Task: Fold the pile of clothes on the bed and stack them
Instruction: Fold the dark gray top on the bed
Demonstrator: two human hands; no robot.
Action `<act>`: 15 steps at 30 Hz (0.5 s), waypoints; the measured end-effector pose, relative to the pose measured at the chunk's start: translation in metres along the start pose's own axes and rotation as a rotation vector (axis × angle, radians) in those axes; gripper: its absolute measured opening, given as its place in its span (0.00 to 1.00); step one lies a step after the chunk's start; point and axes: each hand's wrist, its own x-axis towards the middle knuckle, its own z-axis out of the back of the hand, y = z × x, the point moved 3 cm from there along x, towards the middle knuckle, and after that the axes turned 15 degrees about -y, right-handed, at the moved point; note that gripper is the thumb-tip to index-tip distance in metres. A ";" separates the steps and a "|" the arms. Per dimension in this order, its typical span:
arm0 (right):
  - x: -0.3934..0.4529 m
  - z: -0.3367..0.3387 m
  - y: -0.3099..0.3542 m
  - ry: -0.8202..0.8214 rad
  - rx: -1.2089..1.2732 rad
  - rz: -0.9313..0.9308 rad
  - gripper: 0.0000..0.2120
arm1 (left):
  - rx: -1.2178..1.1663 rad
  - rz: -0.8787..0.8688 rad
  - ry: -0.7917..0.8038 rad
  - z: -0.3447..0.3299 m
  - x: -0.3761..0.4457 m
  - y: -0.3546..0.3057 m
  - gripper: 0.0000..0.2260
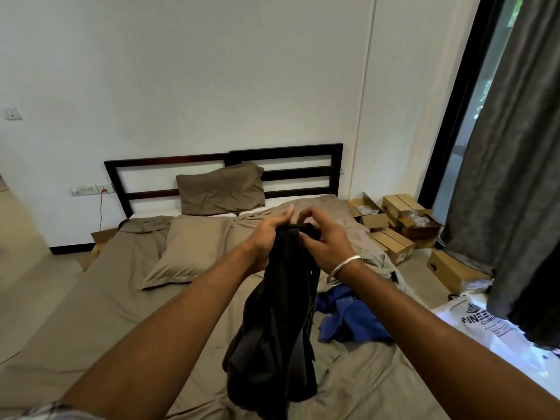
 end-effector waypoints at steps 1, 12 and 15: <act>-0.001 -0.005 0.005 -0.002 -0.033 0.061 0.07 | -0.001 -0.019 -0.012 0.000 -0.002 0.000 0.23; 0.032 -0.023 0.033 -0.370 -0.412 -0.057 0.12 | 0.592 -0.585 -0.482 0.024 -0.056 0.057 0.27; 0.039 -0.028 0.039 -0.385 -0.431 -0.145 0.13 | 0.589 -0.408 -0.571 0.022 -0.061 0.072 0.37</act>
